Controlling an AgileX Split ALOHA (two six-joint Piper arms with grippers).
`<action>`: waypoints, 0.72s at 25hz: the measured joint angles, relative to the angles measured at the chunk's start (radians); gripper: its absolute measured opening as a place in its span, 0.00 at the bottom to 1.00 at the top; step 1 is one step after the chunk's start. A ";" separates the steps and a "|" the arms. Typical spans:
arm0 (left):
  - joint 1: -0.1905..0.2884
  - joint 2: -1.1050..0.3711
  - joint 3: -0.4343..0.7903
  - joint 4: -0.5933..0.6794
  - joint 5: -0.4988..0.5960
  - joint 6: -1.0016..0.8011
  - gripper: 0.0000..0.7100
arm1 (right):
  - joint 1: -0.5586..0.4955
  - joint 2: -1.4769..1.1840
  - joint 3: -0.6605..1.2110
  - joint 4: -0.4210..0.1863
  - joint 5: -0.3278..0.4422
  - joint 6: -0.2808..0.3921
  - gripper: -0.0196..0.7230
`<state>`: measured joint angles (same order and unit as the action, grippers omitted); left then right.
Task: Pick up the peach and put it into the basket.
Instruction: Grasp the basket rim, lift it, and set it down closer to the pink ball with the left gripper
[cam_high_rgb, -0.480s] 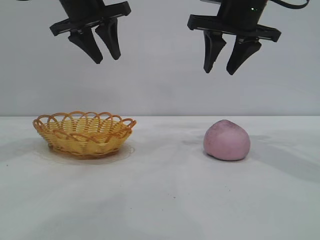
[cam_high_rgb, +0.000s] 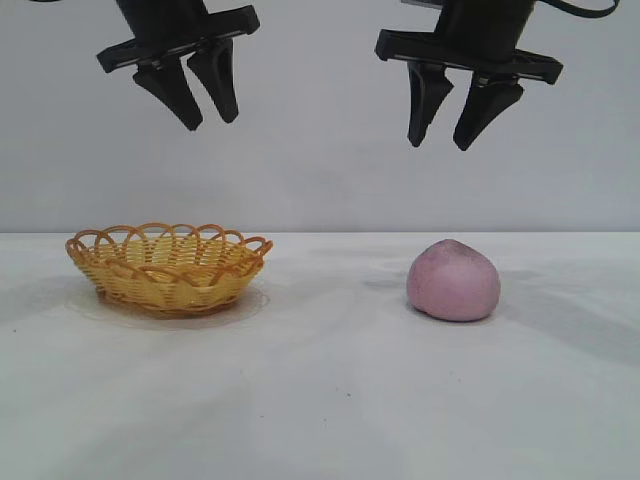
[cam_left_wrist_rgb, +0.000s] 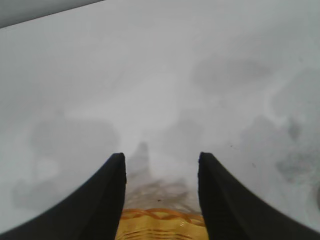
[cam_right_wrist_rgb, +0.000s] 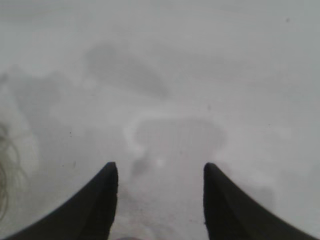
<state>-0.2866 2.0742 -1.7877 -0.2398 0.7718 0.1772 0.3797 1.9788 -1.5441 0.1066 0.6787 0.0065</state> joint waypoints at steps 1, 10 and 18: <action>0.000 0.000 0.000 0.020 0.015 0.000 0.43 | 0.000 0.000 0.000 0.000 0.000 0.000 0.53; 0.107 0.012 0.000 0.117 0.250 0.103 0.43 | 0.000 0.000 0.000 0.000 0.024 -0.025 0.53; 0.206 0.104 0.000 -0.075 0.366 0.330 0.43 | 0.000 0.000 0.000 0.000 0.024 -0.035 0.53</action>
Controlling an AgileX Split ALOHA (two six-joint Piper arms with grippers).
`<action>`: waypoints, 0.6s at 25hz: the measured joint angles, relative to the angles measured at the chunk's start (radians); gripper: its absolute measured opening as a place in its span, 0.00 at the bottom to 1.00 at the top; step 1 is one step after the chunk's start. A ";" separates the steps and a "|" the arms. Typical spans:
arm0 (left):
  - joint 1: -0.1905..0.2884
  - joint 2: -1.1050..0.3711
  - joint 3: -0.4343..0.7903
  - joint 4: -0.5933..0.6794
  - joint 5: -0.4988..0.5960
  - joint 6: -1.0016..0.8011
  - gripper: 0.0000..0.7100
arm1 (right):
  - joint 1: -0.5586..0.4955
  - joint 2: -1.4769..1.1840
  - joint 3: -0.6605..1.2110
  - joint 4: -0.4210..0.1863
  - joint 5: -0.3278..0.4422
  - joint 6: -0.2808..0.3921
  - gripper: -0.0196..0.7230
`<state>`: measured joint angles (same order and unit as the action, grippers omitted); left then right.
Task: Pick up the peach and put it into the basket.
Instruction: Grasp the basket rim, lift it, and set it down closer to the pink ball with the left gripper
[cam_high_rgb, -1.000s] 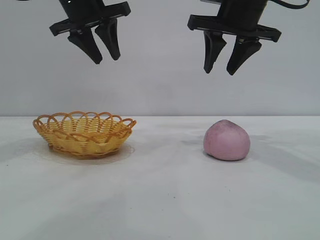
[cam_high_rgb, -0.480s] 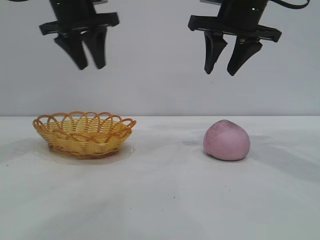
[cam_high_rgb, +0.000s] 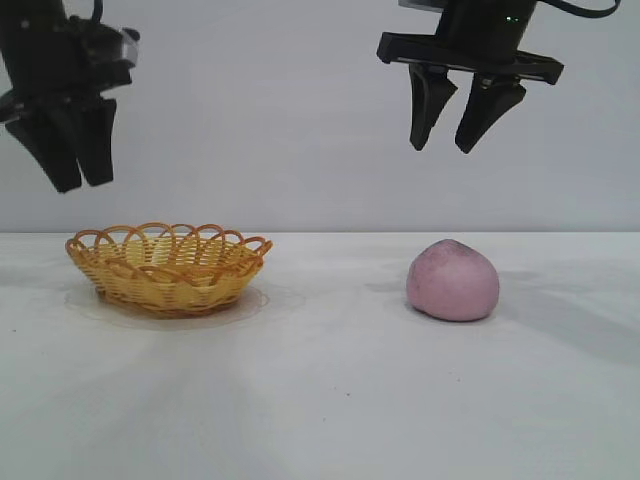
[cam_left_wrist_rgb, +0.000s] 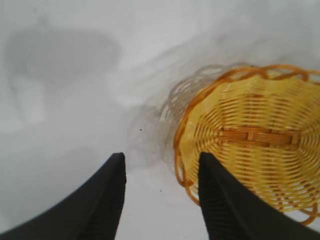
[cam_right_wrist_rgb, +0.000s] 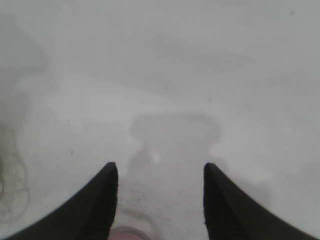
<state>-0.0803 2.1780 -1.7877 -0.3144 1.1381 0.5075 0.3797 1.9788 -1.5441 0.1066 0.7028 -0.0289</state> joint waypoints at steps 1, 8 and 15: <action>0.000 0.015 0.000 -0.016 0.005 0.010 0.43 | 0.000 0.000 0.000 0.000 0.000 -0.002 0.53; 0.000 0.115 0.000 -0.048 0.003 0.019 0.37 | 0.000 0.000 0.000 0.000 0.013 -0.005 0.53; 0.000 0.130 0.000 -0.125 0.005 -0.038 0.00 | 0.000 0.000 0.000 0.000 0.018 -0.005 0.53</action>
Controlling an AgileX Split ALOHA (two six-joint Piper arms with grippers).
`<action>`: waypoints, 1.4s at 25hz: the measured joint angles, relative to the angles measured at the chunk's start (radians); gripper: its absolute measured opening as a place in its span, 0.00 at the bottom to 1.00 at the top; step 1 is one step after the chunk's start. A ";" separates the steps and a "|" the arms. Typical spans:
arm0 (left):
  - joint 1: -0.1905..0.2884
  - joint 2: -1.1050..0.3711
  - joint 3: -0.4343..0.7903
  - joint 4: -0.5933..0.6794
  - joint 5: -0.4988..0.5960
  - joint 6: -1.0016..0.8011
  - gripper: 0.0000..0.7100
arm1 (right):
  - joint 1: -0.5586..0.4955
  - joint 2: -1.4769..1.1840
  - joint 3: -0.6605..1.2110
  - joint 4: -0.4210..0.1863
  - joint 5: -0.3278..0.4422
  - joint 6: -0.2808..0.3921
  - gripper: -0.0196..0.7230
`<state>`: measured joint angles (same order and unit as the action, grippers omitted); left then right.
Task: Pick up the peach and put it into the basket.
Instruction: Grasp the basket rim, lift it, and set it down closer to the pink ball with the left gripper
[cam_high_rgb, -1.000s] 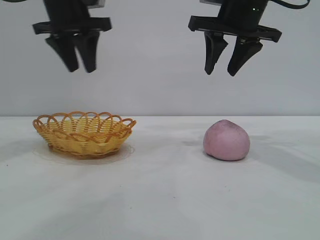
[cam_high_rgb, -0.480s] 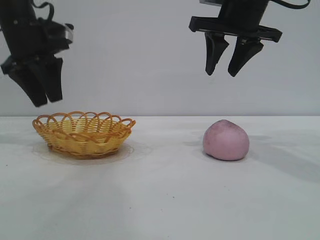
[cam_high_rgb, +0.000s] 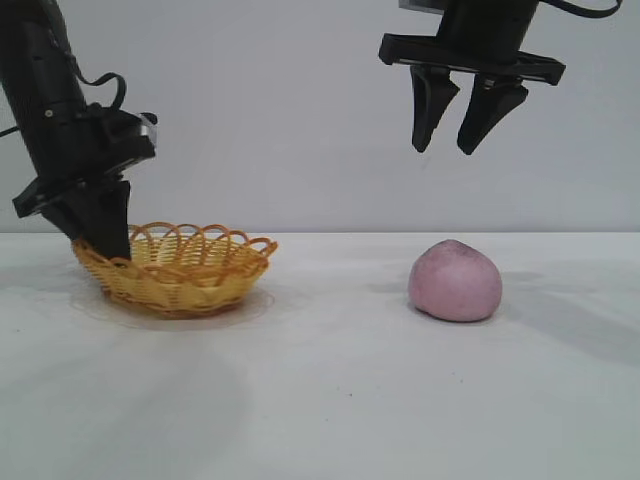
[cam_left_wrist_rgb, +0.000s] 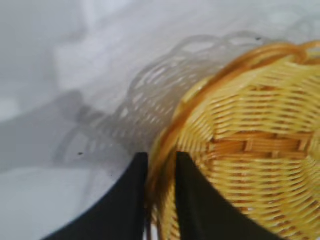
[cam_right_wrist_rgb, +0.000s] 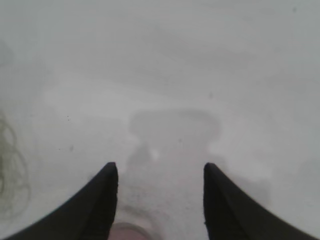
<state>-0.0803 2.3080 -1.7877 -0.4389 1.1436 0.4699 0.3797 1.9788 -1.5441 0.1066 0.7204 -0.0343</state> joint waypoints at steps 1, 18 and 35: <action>0.000 -0.012 0.013 -0.013 -0.002 -0.018 0.00 | 0.000 0.000 0.000 0.000 0.006 -0.002 0.53; -0.028 -0.453 0.930 -0.780 -0.526 0.293 0.00 | 0.000 0.000 0.000 -0.005 0.017 -0.004 0.53; -0.043 -0.403 0.943 -0.773 -0.503 0.295 0.48 | 0.000 0.000 0.000 -0.003 0.025 -0.006 0.53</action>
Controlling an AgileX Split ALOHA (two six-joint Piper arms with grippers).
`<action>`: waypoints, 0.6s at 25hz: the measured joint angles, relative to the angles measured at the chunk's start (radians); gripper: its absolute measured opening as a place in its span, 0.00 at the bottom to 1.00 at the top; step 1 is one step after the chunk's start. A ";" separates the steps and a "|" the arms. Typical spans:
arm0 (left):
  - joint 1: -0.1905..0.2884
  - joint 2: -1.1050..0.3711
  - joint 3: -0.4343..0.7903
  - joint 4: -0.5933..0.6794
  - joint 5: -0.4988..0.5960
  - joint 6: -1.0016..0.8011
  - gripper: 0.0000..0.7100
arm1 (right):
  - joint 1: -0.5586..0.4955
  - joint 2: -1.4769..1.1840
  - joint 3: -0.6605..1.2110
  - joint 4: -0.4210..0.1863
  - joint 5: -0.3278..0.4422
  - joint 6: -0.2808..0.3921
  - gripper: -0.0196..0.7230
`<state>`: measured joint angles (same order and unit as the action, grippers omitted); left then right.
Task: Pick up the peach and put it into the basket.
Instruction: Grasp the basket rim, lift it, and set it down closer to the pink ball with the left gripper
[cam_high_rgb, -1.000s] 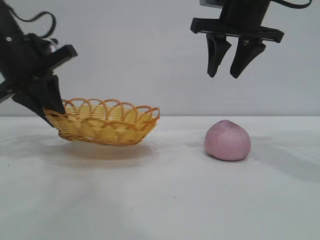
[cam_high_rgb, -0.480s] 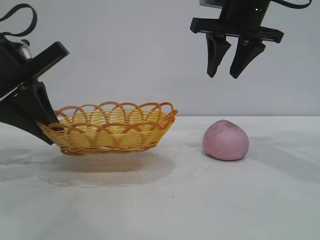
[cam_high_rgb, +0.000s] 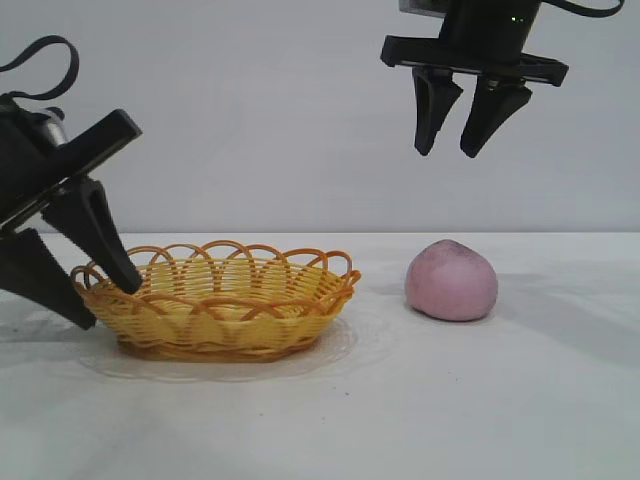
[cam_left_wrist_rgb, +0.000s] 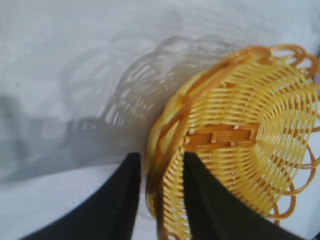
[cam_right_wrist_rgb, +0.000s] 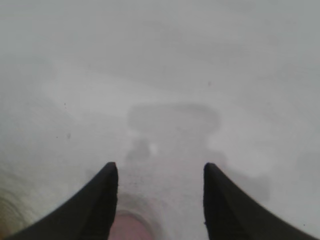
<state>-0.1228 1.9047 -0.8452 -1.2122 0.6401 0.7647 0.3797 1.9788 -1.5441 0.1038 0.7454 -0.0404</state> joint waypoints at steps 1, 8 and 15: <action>0.000 -0.005 0.000 0.007 0.005 0.000 0.52 | 0.000 0.000 0.000 0.000 0.000 0.000 0.53; 0.106 -0.084 0.000 0.173 -0.003 -0.086 0.55 | 0.000 0.000 0.000 0.000 0.000 0.000 0.53; 0.178 -0.237 -0.056 0.467 -0.049 -0.188 0.55 | 0.000 0.000 0.000 0.015 0.000 0.000 0.53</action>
<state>0.0554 1.6681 -0.9013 -0.7448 0.5916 0.5763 0.3797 1.9788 -1.5441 0.1191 0.7454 -0.0404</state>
